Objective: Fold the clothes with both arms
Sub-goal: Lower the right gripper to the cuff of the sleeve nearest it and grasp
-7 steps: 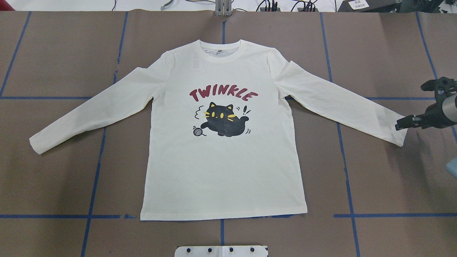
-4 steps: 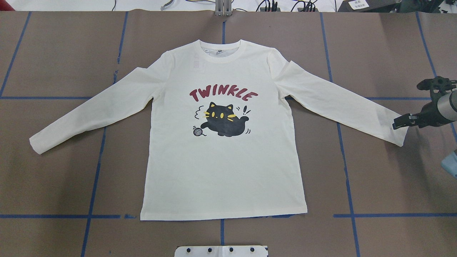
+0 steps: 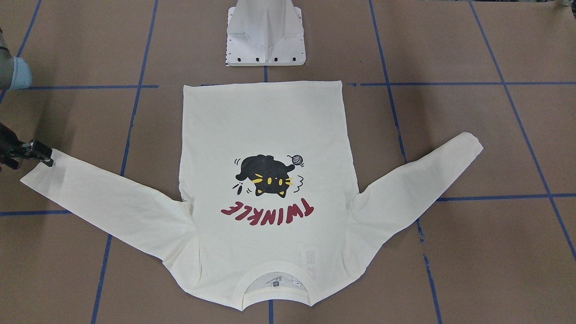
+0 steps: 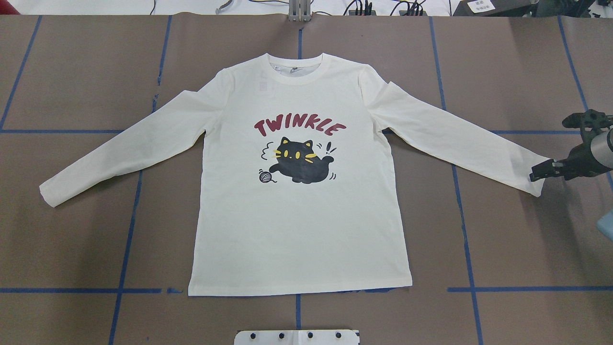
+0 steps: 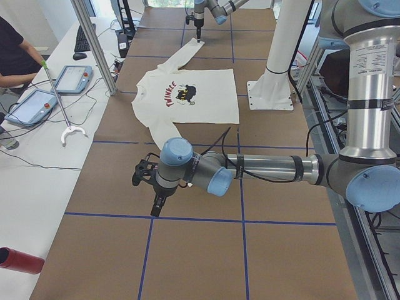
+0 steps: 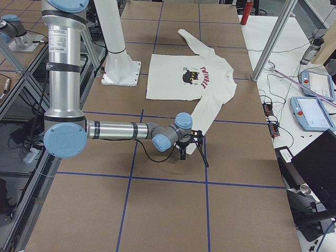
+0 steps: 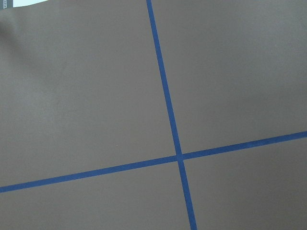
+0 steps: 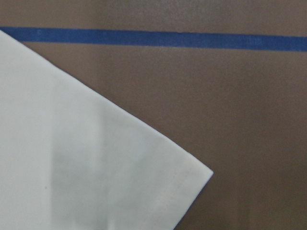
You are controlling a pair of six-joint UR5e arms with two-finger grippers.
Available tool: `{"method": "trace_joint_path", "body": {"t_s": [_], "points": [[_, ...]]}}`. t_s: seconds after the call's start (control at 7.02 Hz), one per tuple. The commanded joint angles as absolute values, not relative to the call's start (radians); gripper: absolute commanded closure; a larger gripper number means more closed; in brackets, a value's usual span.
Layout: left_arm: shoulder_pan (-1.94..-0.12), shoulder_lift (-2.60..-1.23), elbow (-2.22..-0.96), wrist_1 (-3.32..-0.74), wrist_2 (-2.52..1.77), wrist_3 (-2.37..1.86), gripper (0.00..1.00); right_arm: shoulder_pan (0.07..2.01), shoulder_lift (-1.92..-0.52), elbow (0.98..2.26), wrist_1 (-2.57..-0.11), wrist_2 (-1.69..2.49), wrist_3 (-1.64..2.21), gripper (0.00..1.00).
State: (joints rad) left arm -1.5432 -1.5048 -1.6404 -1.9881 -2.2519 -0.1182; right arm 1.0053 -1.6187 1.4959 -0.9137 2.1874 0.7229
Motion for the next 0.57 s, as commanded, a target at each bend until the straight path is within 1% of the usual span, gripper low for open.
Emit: {"method": "trace_joint_path", "body": {"t_s": [0.0, 0.14, 0.43], "points": [[-1.543, -1.505, -1.640, -1.987, -2.253, -0.118, 0.00, 0.997, -1.620, 1.497, -0.914, 2.187, 0.730, 0.13], [-1.543, -1.505, -1.635, -1.988, -2.253, -0.117, 0.00, 0.997, -1.617, 1.497, -0.914, 2.187, 0.730, 0.33], [-1.543, -1.505, -1.631, -1.988, -2.253, -0.115, 0.00, 0.997, -1.611, 1.500, -0.917, 2.189, 0.730, 0.66]]}}
